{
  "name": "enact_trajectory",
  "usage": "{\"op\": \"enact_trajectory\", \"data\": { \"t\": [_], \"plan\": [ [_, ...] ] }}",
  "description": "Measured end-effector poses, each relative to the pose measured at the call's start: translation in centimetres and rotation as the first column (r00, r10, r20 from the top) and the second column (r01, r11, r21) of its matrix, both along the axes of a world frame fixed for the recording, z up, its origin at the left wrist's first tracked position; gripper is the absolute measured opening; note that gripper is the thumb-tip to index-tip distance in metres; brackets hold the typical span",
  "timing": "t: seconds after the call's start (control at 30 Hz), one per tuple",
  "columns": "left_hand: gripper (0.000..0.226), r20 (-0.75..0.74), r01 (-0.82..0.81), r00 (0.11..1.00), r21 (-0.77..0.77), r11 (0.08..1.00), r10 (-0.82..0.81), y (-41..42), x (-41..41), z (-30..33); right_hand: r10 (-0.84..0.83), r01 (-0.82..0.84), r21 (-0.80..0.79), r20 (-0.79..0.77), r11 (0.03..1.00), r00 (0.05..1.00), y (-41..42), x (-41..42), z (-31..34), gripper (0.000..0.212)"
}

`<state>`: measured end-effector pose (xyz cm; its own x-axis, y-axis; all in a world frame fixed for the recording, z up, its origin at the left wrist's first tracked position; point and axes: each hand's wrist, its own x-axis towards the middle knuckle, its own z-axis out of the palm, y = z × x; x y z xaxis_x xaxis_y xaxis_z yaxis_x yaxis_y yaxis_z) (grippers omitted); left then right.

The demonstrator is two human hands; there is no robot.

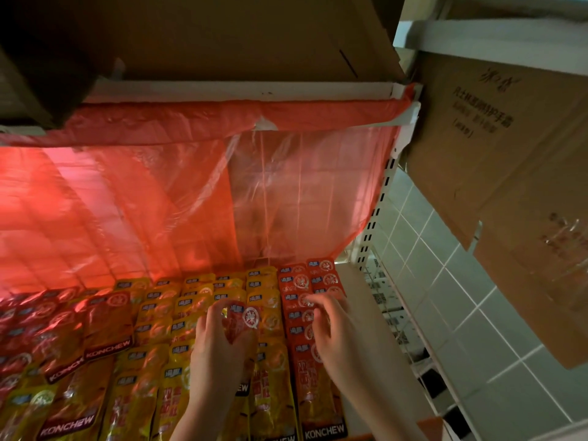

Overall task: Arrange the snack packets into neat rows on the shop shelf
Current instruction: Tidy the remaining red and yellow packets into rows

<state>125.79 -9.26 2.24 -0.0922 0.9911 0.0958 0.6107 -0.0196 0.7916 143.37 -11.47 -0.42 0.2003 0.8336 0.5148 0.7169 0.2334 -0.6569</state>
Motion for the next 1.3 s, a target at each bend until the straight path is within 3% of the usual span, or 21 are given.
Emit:
{"op": "enact_trajectory", "data": {
  "t": [0.07,0.17,0.23,0.33,0.47,0.63,0.73,0.93,1.3],
  "plan": [
    [0.052,0.232,0.005,0.973,-0.041,0.999,0.005,0.2,-0.2,0.3,0.034,-0.034,-0.004,-0.003,0.999,0.999,-0.2,-0.4,0.1,0.028],
    [0.049,0.570,0.026,0.820,-0.132,0.991,0.054,0.1,-0.6,1.5,0.087,-0.087,-0.023,-0.005,0.996,0.996,-0.5,-0.9,0.7,0.030],
    [0.046,0.678,0.045,0.732,-0.153,0.987,0.071,-0.2,-0.5,2.4,0.151,-0.154,-0.064,-0.044,0.986,0.988,-0.7,-1.2,1.0,0.031],
    [0.042,0.734,0.061,0.678,-0.117,0.991,0.045,-0.8,0.2,3.6,0.241,-0.275,-0.191,-0.182,0.942,0.953,-1.3,-1.6,1.7,0.047],
    [0.044,0.701,0.088,0.713,-0.045,0.995,-0.031,-1.7,1.5,4.1,0.305,-0.469,-0.253,-0.492,0.847,0.816,-2.1,-2.1,3.0,0.040],
    [0.039,0.635,0.133,0.766,-0.005,0.991,-0.099,-2.7,2.7,4.0,0.124,-0.417,-0.243,-0.722,0.876,0.681,-2.0,-1.5,2.9,0.033],
    [0.034,0.622,0.209,0.770,-0.033,0.977,-0.143,-2.8,3.0,3.5,0.058,-0.362,-0.261,-0.736,0.895,0.674,-1.9,-0.6,2.4,0.043],
    [0.025,0.517,0.245,0.841,-0.098,0.965,-0.161,-2.2,2.8,2.8,-0.010,-0.268,-0.224,-0.784,0.937,0.621,-2.3,1.9,2.6,0.037],
    [0.025,0.336,0.257,0.920,-0.123,0.959,-0.203,-2.0,2.6,1.1,-0.221,0.103,-0.248,-0.516,0.963,0.828,-2.2,4.5,-1.4,0.020]
  ]
}}
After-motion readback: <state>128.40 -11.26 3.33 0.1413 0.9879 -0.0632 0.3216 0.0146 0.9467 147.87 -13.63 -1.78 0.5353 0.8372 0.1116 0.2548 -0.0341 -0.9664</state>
